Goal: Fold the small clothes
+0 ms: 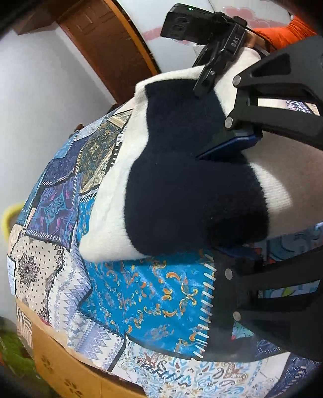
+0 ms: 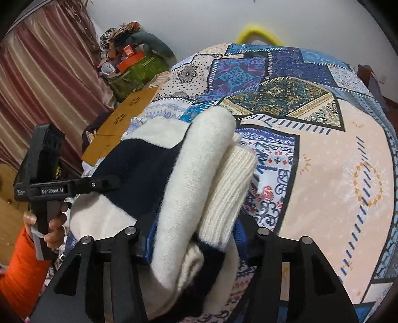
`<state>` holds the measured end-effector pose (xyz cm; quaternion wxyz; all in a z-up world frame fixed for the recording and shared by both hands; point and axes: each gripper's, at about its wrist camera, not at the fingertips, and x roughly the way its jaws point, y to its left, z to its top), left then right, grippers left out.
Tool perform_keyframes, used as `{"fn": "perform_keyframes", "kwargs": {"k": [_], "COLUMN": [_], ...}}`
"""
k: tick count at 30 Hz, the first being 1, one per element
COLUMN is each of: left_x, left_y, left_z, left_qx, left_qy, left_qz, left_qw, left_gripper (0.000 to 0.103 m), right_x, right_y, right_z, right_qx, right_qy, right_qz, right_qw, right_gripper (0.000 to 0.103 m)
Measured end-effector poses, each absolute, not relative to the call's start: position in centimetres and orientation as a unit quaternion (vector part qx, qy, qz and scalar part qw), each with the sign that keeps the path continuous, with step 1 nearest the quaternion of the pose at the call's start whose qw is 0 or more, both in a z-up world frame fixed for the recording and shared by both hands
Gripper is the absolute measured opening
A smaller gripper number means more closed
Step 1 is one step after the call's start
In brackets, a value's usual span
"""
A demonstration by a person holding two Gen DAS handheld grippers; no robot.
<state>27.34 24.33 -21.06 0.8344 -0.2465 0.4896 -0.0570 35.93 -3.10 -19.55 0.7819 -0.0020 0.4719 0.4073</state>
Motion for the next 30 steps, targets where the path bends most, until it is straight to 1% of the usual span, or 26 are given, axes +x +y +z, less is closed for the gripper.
{"fn": "perform_keyframes", "kwargs": {"k": [1, 2, 5, 8, 12, 16, 21, 25, 27, 28, 29, 30], "left_x": [27.4, 27.3, 26.8, 25.2, 21.6, 16.7, 10.0, 5.8, 3.8, 3.0, 2.4, 1.6], "left_y": [24.3, 24.2, 23.5, 22.6, 20.8, 18.9, 15.7, 13.7, 12.8, 12.3, 11.7, 11.3], "left_z": [-21.1, -20.9, -19.1, -16.2, -10.8, -4.8, 1.1, 3.3, 3.9, 4.1, 4.1, 4.1], "left_qx": [-0.239, -0.226, -0.178, -0.120, -0.069, -0.062, -0.043, -0.035, -0.031, -0.026, -0.020, -0.014], "left_qy": [0.491, 0.492, 0.486, 0.461, 0.396, 0.319, 0.216, 0.164, 0.141, 0.131, 0.123, 0.113], "left_qz": [-0.049, -0.037, -0.002, 0.023, 0.040, 0.040, 0.050, 0.069, 0.076, 0.081, 0.086, 0.093], "left_qw": [0.837, 0.840, 0.856, 0.879, 0.915, 0.945, 0.974, 0.983, 0.987, 0.988, 0.989, 0.989], "left_gripper": [0.069, 0.070, 0.070, 0.069, 0.070, 0.069, 0.070, 0.070, 0.071, 0.074, 0.076, 0.081], "right_x": [35.9, 35.4, 34.2, 32.8, 30.3, 25.9, 20.4, 15.9, 14.2, 13.3, 12.2, 11.6], "right_y": [-3.5, -3.6, -4.4, -5.5, -6.7, -7.8, -8.7, -9.5, -9.9, -10.1, -10.3, -10.5], "right_z": [-19.3, -19.0, -17.3, -14.6, -10.4, -4.9, -0.4, 1.8, 2.1, 2.2, 2.3, 2.3], "right_qx": [-0.007, -0.012, -0.029, -0.048, -0.052, -0.050, -0.040, -0.020, -0.012, -0.009, -0.007, -0.006], "right_qy": [0.467, 0.462, 0.441, 0.402, 0.346, 0.265, 0.182, 0.132, 0.119, 0.110, 0.099, 0.093], "right_qz": [0.403, 0.399, 0.392, 0.384, 0.391, 0.406, 0.421, 0.436, 0.435, 0.434, 0.430, 0.426], "right_qw": [0.787, 0.792, 0.807, 0.830, 0.851, 0.873, 0.888, 0.890, 0.892, 0.894, 0.897, 0.900], "right_gripper": [0.054, 0.056, 0.056, 0.056, 0.056, 0.056, 0.056, 0.056, 0.056, 0.058, 0.063, 0.067]}}
